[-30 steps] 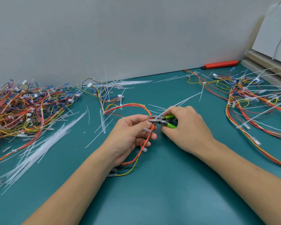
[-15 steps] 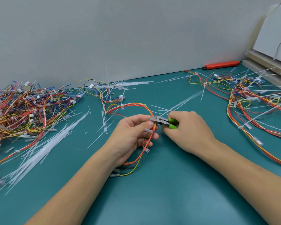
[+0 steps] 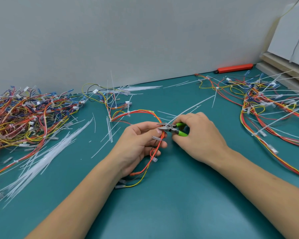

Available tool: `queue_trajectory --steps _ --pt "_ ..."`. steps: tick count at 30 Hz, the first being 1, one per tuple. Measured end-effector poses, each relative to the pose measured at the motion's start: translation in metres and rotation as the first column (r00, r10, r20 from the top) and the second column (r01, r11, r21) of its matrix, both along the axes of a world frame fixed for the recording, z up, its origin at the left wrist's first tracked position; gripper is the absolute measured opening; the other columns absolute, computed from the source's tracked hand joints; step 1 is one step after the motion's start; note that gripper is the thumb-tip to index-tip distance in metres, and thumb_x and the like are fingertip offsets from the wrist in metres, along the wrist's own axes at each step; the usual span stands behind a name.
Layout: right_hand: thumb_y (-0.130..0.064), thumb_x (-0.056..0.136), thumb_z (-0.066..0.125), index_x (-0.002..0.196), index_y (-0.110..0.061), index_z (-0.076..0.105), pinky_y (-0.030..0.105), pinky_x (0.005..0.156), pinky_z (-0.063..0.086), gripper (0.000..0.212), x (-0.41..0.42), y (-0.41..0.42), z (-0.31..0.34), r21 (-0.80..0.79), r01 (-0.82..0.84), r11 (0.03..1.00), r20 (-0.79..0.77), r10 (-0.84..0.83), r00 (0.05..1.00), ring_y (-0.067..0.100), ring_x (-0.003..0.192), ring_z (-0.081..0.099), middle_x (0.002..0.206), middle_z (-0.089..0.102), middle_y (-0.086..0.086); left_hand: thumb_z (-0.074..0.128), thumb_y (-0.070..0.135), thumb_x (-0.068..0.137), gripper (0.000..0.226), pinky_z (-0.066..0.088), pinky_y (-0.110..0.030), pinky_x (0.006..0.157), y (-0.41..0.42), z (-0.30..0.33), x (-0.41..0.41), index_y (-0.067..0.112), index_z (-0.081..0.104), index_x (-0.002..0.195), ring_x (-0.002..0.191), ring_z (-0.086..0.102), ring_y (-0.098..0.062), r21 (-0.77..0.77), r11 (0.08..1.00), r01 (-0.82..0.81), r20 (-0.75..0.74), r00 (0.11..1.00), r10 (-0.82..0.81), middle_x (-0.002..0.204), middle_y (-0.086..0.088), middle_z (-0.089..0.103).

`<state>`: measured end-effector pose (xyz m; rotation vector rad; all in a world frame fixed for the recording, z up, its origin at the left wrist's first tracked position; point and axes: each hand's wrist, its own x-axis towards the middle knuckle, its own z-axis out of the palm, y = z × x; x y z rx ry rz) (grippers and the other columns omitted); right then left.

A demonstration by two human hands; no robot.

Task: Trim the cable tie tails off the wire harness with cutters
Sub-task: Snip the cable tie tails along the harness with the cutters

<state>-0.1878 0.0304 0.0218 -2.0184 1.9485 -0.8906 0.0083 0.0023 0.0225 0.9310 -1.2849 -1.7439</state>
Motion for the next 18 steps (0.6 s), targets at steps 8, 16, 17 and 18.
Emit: queue_trajectory --steps 8,16,17,18 --pt "-0.035 0.086 0.065 0.067 -0.017 0.056 0.04 0.056 0.046 0.028 0.0009 -0.0001 0.0002 0.029 0.019 0.999 0.01 -0.02 1.0 0.026 0.063 0.049 0.056 0.048 0.003 0.073 0.017 0.089 0.011 0.054 -0.029 0.051 0.0004 0.0002 0.0006 0.018 0.078 0.098 0.07 0.07 -0.023 -0.024 0.999 0.03 -0.006 1.0 -0.03 0.097 -0.016 0.071" --pt "-0.033 0.082 0.067 0.094 -0.033 0.073 0.039 0.089 0.049 0.014 0.0007 0.0028 0.0008 -0.011 -0.002 1.0 0.048 0.002 0.999 0.019 0.094 0.058 0.081 0.066 -0.018 0.073 0.014 0.088 0.017 0.052 -0.028 0.048 0.0009 0.0001 -0.0002 0.01 0.074 0.105 0.066 0.068 -0.023 -0.012 1.0 0.006 -0.01 1.0 -0.006 0.095 -0.017 0.07" --pt "-0.034 0.082 0.067 0.105 -0.036 0.073 0.046 0.106 0.042 0.025 0.0016 0.0034 0.0023 -0.008 -0.017 1.0 0.061 0.018 0.998 0.016 0.107 0.055 0.092 0.065 -0.024 0.074 0.013 0.088 0.018 0.052 -0.028 0.048 0.001 0.0004 -0.0005 0.009 0.074 0.106 0.066 0.068 -0.023 -0.013 1.0 0.004 -0.009 1.0 -0.004 0.095 -0.018 0.069" --pt "-0.036 0.081 0.066 0.112 -0.037 0.072 0.053 0.115 0.033 0.032 0.002 0.004 0.0039 -0.004 -0.027 1.0 0.07 0.027 0.997 0.014 0.116 0.051 0.101 0.064 -0.026 0.073 0.013 0.088 0.019 0.052 -0.028 0.048 0.0012 0.0005 -0.0007 0.009 0.074 0.106 0.065 0.068 -0.023 -0.012 1.0 0.0 -0.007 1.0 0.0 0.095 -0.018 0.069"
